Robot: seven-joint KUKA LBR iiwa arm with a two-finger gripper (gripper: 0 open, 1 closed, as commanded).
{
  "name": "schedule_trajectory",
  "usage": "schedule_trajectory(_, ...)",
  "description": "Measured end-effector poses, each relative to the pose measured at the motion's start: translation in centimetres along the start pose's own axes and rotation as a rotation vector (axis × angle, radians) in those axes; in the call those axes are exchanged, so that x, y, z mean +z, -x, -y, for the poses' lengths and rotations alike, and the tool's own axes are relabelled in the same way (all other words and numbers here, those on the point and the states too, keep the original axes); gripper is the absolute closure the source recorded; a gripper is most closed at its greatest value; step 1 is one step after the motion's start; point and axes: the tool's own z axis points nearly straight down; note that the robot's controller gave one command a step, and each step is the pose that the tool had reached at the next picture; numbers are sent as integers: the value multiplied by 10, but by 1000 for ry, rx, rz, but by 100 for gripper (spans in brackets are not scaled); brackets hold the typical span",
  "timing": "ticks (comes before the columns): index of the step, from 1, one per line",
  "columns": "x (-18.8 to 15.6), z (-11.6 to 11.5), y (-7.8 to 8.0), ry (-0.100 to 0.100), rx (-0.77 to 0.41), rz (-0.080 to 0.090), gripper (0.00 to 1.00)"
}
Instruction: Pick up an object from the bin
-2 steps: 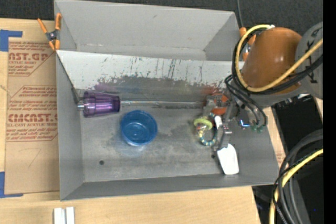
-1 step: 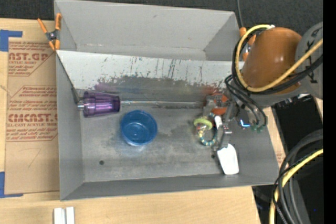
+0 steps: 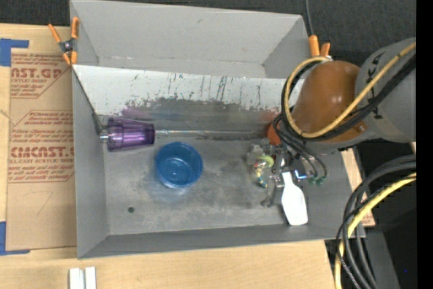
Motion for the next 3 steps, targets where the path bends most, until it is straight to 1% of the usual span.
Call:
schedule_trajectory(1, 14, 15, -16, 2, -56, -7, 0)
schedule_trajectory(2, 10, 18, -17, 1, -57, -5, 0)
schedule_trajectory(3, 10, 19, -13, -1, -45, -3, 0)
